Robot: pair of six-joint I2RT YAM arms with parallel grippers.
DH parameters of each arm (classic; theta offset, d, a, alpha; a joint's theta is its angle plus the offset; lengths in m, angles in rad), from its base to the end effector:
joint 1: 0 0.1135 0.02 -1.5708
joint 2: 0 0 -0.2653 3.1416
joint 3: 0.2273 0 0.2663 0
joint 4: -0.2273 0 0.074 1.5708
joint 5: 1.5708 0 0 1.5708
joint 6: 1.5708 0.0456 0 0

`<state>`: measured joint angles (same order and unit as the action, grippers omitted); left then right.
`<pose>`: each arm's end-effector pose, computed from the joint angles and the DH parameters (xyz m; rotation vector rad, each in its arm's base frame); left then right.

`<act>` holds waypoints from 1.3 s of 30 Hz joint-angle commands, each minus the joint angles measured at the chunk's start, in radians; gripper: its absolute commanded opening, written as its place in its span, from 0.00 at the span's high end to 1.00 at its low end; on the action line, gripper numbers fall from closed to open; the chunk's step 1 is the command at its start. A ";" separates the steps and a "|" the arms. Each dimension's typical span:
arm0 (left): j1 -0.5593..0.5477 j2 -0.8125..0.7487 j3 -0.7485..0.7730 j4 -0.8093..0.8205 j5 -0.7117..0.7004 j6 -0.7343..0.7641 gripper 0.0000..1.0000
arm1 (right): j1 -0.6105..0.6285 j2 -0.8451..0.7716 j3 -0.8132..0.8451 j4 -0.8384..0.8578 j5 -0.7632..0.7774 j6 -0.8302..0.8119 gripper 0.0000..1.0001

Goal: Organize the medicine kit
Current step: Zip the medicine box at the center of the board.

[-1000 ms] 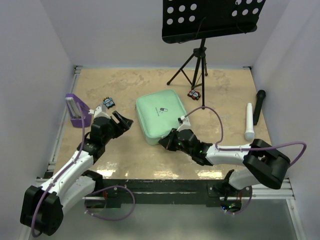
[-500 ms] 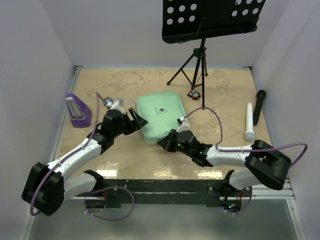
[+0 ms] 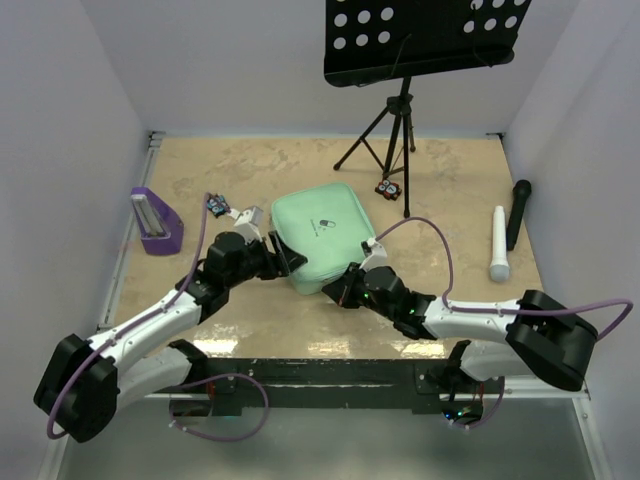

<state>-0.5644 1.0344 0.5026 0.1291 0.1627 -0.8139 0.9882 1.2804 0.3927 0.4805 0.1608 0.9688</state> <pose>0.2055 -0.1389 0.2151 -0.1506 2.1199 -1.0255 0.1511 0.2161 0.1572 0.0929 2.1463 1.0742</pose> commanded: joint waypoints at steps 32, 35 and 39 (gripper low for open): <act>-0.195 0.257 -0.068 0.408 0.107 0.010 0.28 | 0.007 -0.087 -0.054 0.017 -0.092 -0.150 1.00; -0.203 0.274 -0.065 0.406 0.084 -0.002 0.28 | 0.007 -0.085 -0.054 0.020 -0.092 -0.151 1.00; -0.209 0.286 -0.064 0.391 0.060 -0.014 0.28 | 0.007 -0.087 -0.055 0.023 -0.093 -0.151 1.00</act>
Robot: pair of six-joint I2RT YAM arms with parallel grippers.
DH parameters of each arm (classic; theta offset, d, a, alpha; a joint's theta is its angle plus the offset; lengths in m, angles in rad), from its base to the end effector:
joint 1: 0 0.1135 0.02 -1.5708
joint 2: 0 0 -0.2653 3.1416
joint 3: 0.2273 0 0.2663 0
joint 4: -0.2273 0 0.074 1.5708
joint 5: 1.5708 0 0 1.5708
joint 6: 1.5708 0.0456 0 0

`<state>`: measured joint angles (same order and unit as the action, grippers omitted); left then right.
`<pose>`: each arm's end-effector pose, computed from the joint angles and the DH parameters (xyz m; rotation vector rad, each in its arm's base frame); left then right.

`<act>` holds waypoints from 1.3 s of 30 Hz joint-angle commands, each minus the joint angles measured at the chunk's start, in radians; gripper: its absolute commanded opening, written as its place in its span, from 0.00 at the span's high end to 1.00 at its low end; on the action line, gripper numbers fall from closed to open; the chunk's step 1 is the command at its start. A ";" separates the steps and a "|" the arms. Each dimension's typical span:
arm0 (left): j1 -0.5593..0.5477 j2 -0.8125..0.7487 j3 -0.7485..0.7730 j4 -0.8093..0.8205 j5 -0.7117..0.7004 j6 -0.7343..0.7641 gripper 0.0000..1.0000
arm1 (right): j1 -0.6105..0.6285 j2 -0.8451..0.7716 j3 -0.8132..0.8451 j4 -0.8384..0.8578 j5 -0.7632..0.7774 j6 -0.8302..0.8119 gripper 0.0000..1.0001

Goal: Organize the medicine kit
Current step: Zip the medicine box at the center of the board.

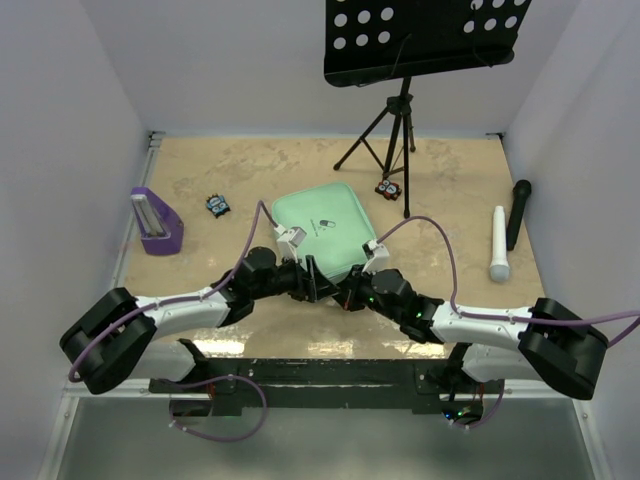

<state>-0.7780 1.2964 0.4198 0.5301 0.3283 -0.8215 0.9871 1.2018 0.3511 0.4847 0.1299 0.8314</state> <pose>0.1823 -0.2003 0.1681 0.2027 2.1491 -1.3272 0.1437 0.2069 0.1628 -0.0693 2.0912 1.0506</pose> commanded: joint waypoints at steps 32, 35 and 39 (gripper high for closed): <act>0.000 0.035 -0.036 0.103 -0.121 -0.087 0.30 | 0.008 0.061 0.003 0.041 -0.041 0.009 0.78; 0.000 0.034 -0.039 0.105 -0.118 -0.090 0.31 | 0.008 0.053 0.000 0.043 -0.029 0.017 0.78; 0.000 0.034 -0.042 0.108 -0.118 -0.091 0.30 | 0.008 0.048 -0.003 0.049 -0.013 0.025 0.77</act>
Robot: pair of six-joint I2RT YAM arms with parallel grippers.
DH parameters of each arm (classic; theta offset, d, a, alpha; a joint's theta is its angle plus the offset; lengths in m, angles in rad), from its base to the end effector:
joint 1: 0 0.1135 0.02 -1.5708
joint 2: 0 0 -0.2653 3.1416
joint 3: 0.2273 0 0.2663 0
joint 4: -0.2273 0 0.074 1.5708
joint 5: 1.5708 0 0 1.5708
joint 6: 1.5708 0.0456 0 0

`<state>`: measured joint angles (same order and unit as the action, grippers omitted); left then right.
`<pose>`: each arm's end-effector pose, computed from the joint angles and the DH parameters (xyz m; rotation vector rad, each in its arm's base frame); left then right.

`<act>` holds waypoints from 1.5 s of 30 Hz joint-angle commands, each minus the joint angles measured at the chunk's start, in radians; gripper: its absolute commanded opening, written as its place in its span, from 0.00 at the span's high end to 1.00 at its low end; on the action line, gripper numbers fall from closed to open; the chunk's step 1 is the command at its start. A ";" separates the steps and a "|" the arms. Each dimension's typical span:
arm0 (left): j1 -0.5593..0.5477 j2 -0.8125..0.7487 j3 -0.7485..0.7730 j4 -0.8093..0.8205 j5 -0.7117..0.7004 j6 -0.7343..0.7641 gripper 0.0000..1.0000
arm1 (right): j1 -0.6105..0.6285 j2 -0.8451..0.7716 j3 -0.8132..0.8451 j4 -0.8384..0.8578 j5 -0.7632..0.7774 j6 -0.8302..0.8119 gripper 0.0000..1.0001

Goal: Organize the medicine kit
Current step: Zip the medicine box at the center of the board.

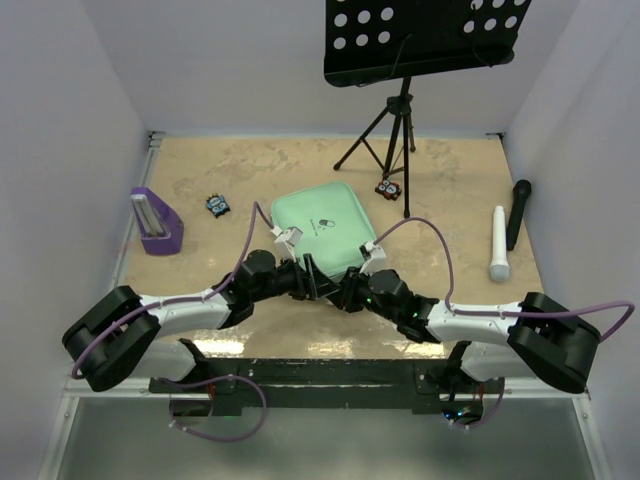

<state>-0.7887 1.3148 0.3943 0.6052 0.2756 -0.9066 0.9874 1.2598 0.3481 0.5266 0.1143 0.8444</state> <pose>0.1813 -0.2001 0.1634 0.0884 2.1352 -1.3520 0.1452 0.2105 0.1529 -0.0698 2.1174 1.0574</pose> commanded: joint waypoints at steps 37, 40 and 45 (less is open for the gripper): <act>0.016 -0.054 0.012 -0.263 -0.271 -0.049 0.25 | 0.007 -0.060 0.068 -0.188 0.139 -0.030 1.00; 0.016 -0.048 0.018 -0.301 -0.325 -0.067 0.26 | 0.007 -0.046 0.058 -0.180 0.134 0.007 1.00; 0.028 -0.035 0.041 -0.389 -0.366 -0.069 0.28 | 0.007 -0.068 0.051 -0.198 0.168 0.033 1.00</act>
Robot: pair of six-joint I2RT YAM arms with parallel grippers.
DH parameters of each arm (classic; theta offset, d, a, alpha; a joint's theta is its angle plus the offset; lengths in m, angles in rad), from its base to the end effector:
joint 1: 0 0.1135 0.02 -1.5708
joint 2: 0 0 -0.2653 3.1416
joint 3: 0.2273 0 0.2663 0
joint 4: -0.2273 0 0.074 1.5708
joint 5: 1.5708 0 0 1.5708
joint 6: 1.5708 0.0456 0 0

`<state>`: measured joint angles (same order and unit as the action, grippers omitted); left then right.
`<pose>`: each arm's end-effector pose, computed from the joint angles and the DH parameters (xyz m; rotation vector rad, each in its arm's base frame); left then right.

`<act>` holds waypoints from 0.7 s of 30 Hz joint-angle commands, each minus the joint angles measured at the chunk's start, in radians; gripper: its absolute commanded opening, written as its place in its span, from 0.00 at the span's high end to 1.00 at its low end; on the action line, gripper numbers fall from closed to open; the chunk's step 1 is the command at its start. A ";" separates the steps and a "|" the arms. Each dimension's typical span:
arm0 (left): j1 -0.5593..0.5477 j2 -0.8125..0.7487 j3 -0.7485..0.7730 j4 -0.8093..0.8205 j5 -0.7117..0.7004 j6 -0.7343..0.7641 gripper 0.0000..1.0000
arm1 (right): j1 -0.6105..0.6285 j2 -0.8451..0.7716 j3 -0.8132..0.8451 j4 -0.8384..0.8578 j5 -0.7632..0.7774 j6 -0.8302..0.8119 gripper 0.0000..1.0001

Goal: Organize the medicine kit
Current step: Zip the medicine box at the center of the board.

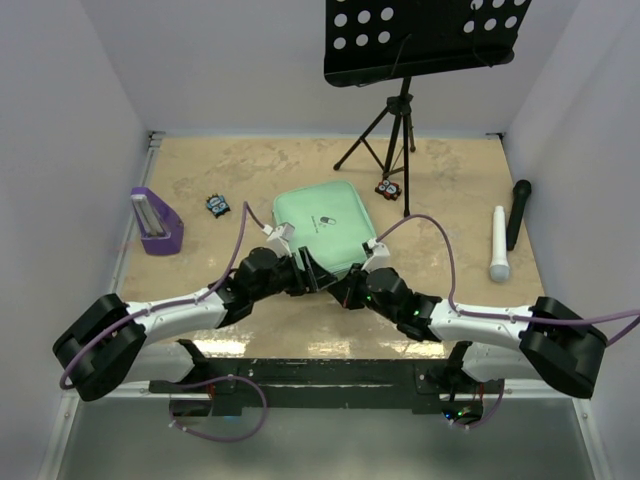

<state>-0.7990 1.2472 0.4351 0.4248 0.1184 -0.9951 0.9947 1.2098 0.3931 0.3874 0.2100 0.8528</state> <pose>0.1831 -0.1959 0.1730 -0.1275 2.1874 -1.2309 0.1472 0.2091 0.1643 -0.0072 2.1276 0.9525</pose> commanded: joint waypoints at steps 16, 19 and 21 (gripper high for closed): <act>0.121 -0.029 -0.038 -0.279 -0.240 0.006 0.32 | -0.001 -0.125 0.009 -0.189 0.155 0.127 1.00; 0.129 -0.071 -0.041 -0.267 -0.230 0.016 0.31 | 0.001 -0.110 0.009 -0.185 0.146 0.127 1.00; 0.129 -0.116 -0.062 -0.220 -0.212 0.023 0.30 | -0.001 -0.099 0.004 -0.173 0.144 0.123 1.00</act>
<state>-0.6834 1.2152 0.3939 0.1406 -0.0647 -1.0016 0.9939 1.1049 0.3931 0.2497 0.3172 0.9623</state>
